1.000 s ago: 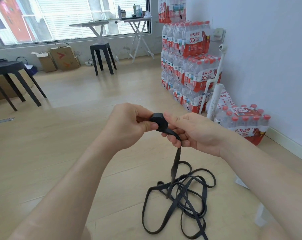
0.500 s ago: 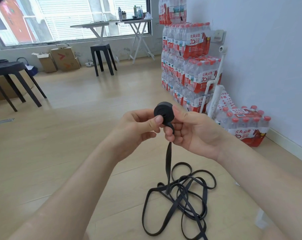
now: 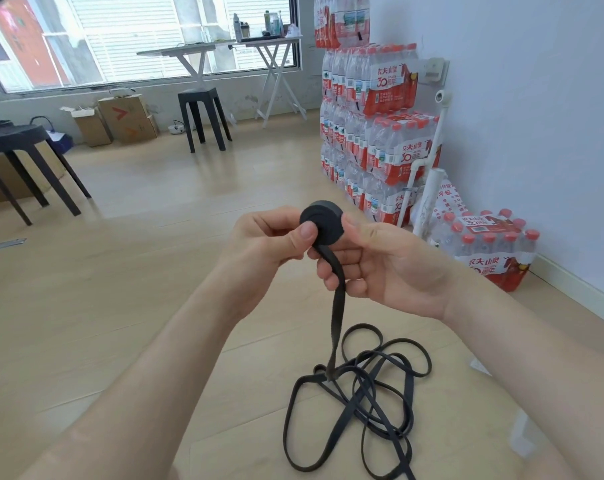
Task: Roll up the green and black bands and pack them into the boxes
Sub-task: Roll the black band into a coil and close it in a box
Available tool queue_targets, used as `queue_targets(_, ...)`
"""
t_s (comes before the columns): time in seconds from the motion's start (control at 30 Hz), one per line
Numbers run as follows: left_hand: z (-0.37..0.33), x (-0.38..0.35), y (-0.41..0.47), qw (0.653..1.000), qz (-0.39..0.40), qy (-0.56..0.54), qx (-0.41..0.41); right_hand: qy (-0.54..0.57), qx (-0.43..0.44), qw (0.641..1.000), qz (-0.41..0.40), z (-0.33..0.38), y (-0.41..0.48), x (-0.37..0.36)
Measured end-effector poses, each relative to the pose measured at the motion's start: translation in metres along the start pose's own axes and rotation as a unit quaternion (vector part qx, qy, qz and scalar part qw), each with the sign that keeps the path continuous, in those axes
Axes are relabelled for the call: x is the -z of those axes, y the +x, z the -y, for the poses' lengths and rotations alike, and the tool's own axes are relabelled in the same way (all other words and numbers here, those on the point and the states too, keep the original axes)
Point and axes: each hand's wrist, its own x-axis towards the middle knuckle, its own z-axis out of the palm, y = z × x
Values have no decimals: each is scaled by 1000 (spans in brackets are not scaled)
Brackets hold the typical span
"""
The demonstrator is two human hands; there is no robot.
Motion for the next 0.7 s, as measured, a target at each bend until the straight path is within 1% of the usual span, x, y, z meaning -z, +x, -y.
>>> queue_targets(0.07, -5, 8, 0, 999, -28, 43, -15, -51, -22, 998, -33, 3, -2, 1)
queue_targets(0.13, -9, 14, -1, 994, -37, 104, -25, -42, -20, 997, -60, 5, -2, 1)
queue_targets(0.2, -11, 16, -2, 987, -34, 157, -28, -37, -18, 997, -69, 4, 0, 0)
queue_targets(0.37, -18, 17, -2, 976, -26, 216, -26, -53, -32, 994, -86, 3, 3, -3)
queue_targets(0.47, -20, 16, -3, 957, -19, 286, -38, -74, -35, 992, -97, 0, 6, -5)
queue_targets(0.6, -21, 10, -2, 921, -3, 383, -70, -106, -43, 987, -114, -4, 8, -8)
queue_targets(0.67, -21, 8, -2, 906, 2, 416, -76, -115, -43, 985, -121, -5, 8, -8)
queue_targets(0.7, -20, 8, -2, 904, 0, 420, -79, -110, -39, 986, -120, -6, 8, -8)
